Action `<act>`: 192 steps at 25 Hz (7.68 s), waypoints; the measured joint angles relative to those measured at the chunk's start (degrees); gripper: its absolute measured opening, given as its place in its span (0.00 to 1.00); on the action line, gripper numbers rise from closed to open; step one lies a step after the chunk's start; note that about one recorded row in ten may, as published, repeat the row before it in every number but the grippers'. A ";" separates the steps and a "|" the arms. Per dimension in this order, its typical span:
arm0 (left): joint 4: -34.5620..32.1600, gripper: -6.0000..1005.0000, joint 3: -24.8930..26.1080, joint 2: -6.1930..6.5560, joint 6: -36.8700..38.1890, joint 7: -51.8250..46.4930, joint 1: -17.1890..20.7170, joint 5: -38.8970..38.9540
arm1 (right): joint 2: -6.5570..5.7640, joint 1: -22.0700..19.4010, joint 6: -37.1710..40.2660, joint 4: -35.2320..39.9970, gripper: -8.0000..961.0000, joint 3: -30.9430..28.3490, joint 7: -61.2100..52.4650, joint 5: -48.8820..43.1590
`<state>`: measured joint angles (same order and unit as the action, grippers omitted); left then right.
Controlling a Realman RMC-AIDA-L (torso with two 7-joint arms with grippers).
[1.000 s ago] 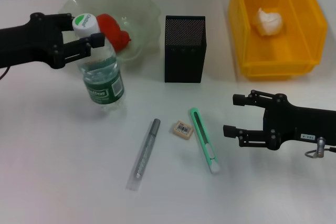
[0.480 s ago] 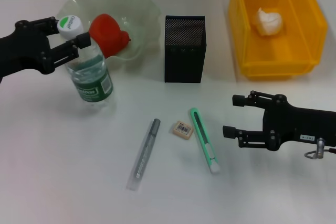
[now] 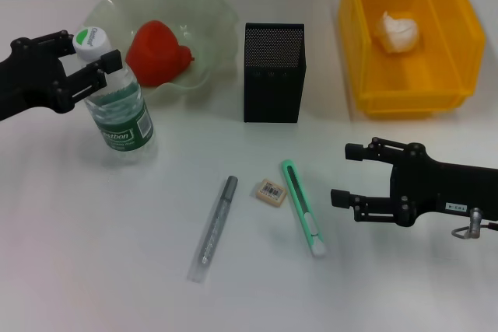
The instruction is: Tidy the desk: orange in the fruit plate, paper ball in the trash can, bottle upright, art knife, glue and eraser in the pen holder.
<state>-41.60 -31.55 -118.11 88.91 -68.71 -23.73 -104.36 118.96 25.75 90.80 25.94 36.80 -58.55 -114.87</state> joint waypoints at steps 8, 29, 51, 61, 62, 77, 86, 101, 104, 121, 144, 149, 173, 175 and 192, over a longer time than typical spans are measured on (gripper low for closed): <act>1.99 0.45 0.00 -0.18 -1.55 2.39 0.06 1.06 | 0.04 -0.28 -0.12 -0.02 0.85 -0.06 0.08 -0.12; 3.11 0.45 -0.34 -0.13 -3.22 4.66 0.20 1.46 | 0.05 -0.53 -0.42 -0.02 0.85 -0.03 0.11 0.00; 4.42 0.45 0.00 -0.19 -4.24 4.59 -0.19 1.45 | 0.04 -0.47 -0.63 -0.02 0.85 0.40 0.09 -0.06; 4.42 0.67 0.00 -0.14 -3.35 4.54 -0.12 3.10 | 0.04 -0.41 -0.62 -0.02 0.85 0.30 -0.23 -0.18; 4.40 0.72 0.00 -0.10 -2.84 4.39 -0.09 3.79 | 0.04 -0.42 -0.62 -0.02 0.85 0.24 -0.22 -0.18; 4.50 0.79 -3.64 2.52 18.08 -4.99 0.37 12.39 | 0.04 0.29 -0.58 0.17 0.85 -0.06 -0.72 -0.05; 7.07 0.79 -10.66 2.75 18.96 0.75 4.06 6.23 | 0.01 2.24 -0.49 0.27 0.85 0.24 -2.92 0.08; 12.24 0.79 -11.12 1.69 13.20 8.71 3.41 -0.62 | -0.43 4.06 -0.61 0.60 0.85 0.47 -5.59 -0.15; 12.64 0.79 -11.18 1.27 12.37 9.75 3.34 -1.69 | -0.56 4.28 0.15 1.27 0.85 0.51 -6.94 -0.22; 16.74 0.79 -10.54 0.43 8.84 16.72 4.14 -2.22 | -1.18 6.49 2.47 7.74 0.84 2.72 -16.86 -0.56; 19.22 0.78 -11.03 0.73 6.14 21.03 3.37 -2.52 | -3.06 16.84 6.27 17.56 0.81 16.93 -27.36 -7.44; 19.05 0.78 -11.07 0.81 6.55 20.26 3.01 -2.96 | -2.83 23.35 6.08 17.94 0.81 19.13 -27.35 -12.91; 19.08 0.78 -10.63 2.36 8.08 11.68 0.96 -3.72 | 0.48 35.27 10.81 30.45 0.78 48.35 -15.34 -22.02; 19.15 0.78 -10.62 2.21 8.20 11.35 0.99 -3.72 | 0.49 35.19 11.09 31.59 0.78 51.13 -14.90 -22.10; 19.16 0.78 -11.08 2.28 8.55 9.97 -0.28 -4.67 | 0.75 34.94 7.72 32.55 0.76 61.64 -4.95 -24.03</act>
<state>-22.44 -42.63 -115.84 97.46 -58.75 -24.01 -109.03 119.71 60.69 98.52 58.50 98.44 -63.50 -138.90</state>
